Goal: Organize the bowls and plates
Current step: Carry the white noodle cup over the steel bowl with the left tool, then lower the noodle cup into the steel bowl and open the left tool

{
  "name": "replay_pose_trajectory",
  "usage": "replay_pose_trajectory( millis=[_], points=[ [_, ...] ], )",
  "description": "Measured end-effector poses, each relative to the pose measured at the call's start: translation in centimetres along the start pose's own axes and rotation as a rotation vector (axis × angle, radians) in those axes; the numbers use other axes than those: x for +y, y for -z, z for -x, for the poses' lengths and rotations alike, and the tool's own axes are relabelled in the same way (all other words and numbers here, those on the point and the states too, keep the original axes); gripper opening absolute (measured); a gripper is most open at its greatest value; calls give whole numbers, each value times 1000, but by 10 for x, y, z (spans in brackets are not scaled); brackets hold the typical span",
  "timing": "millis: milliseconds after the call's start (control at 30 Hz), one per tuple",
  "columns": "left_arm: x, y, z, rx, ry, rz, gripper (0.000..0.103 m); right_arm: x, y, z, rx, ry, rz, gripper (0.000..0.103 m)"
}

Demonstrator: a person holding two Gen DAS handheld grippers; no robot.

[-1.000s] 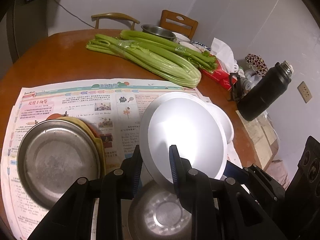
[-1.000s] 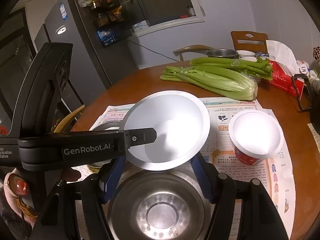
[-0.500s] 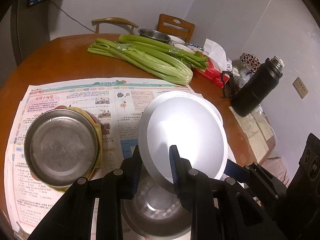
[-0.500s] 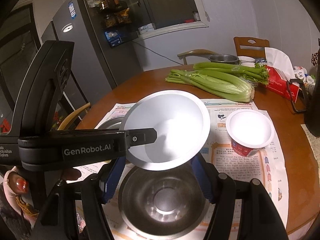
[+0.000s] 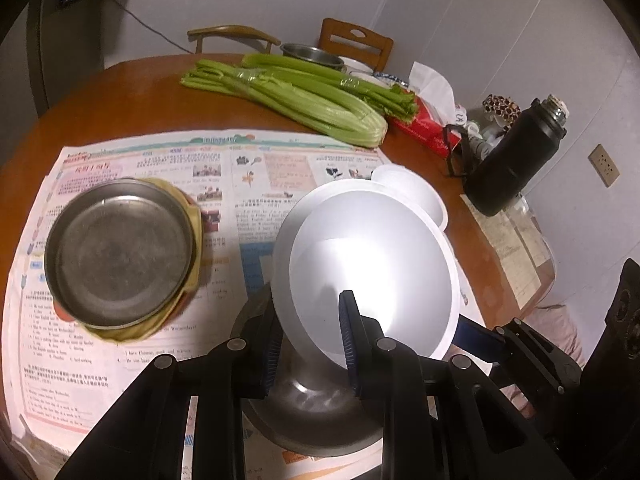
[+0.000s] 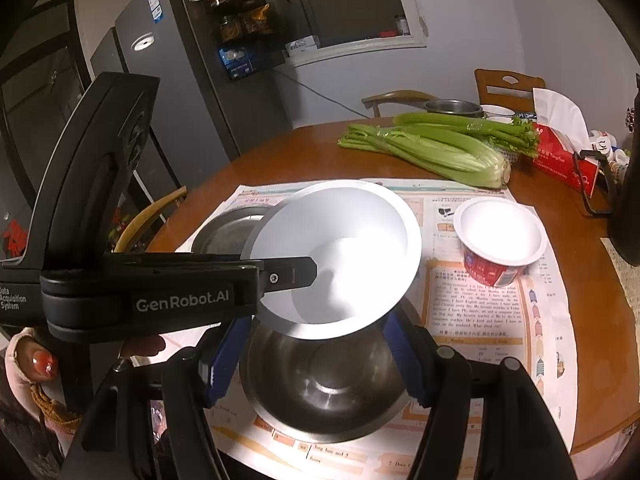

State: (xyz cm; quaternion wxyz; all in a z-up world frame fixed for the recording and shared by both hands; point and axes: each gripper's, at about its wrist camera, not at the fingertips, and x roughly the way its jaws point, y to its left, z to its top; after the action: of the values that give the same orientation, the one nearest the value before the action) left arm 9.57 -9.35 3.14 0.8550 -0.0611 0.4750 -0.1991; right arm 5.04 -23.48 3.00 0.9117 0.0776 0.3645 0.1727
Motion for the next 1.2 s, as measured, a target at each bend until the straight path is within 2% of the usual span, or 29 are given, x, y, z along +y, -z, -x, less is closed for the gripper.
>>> replay_pose_trajectory(
  millis=[433,1200],
  points=[
    [4,21,-29,80,-16,12,28,2,22,-18,83,-5,21,68],
    [11,37,-35,112,-41,20,30,5,39,-34,170,-13,44,68]
  ],
)
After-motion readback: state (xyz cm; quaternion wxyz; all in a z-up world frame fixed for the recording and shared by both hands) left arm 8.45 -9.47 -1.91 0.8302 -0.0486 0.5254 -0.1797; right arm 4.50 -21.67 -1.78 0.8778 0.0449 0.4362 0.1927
